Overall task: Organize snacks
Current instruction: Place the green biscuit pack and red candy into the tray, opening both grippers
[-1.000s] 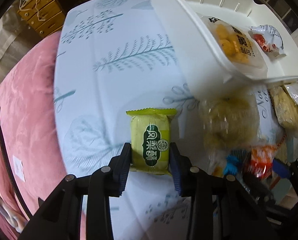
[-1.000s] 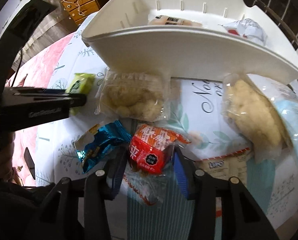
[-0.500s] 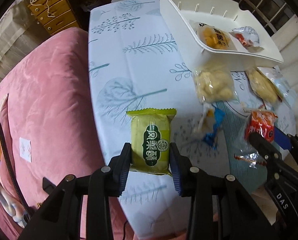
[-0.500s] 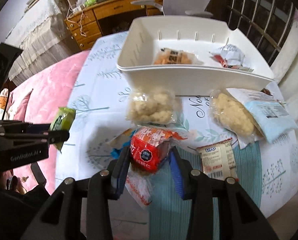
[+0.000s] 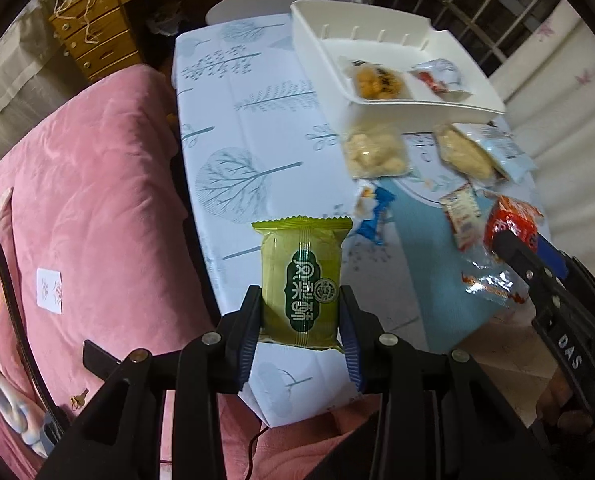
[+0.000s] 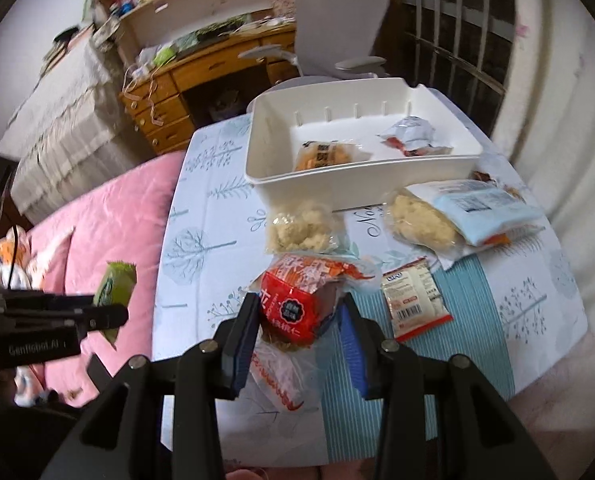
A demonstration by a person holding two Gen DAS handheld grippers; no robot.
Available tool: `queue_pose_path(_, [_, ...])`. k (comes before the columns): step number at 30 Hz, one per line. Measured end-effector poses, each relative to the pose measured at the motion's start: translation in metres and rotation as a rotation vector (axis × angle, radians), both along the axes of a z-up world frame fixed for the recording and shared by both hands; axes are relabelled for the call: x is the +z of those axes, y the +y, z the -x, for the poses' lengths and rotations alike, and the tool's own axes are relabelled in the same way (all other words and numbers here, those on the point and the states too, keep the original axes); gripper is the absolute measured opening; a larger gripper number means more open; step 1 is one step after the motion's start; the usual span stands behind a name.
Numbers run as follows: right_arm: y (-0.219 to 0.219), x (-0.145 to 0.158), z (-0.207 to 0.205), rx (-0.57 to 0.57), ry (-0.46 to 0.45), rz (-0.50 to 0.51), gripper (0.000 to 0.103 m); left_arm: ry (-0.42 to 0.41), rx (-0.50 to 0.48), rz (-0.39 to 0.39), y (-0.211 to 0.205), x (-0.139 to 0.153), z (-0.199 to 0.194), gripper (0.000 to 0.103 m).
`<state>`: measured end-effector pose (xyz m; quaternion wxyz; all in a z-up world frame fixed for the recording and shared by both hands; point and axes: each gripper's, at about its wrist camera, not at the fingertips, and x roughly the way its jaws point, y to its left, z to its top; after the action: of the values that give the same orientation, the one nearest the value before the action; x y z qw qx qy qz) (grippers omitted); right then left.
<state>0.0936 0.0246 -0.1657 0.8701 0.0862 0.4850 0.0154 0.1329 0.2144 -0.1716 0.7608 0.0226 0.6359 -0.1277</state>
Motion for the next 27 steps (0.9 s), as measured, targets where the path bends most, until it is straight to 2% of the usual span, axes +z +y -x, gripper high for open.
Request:
queue_pose_path(7, [-0.032, 0.010, 0.000, -0.060, -0.015, -0.029, 0.039, 0.006, -0.018, 0.018, -0.023, 0.013, -0.009, 0.035])
queue_pose_path(13, [-0.071, 0.021, -0.022, -0.083, -0.030, -0.050, 0.039, -0.015, 0.000, 0.022, -0.052, 0.028, -0.031, 0.036])
queue_pose_path(22, [-0.126, 0.036, -0.078, -0.038, -0.063, -0.063, 0.039, -0.069, 0.058, 0.057, -0.096, 0.044, -0.071, 0.036])
queue_pose_path(27, [-0.152, 0.038, -0.110, 0.002, -0.082, -0.081, 0.039, -0.137, 0.079, 0.131, -0.117, 0.053, -0.094, 0.036])
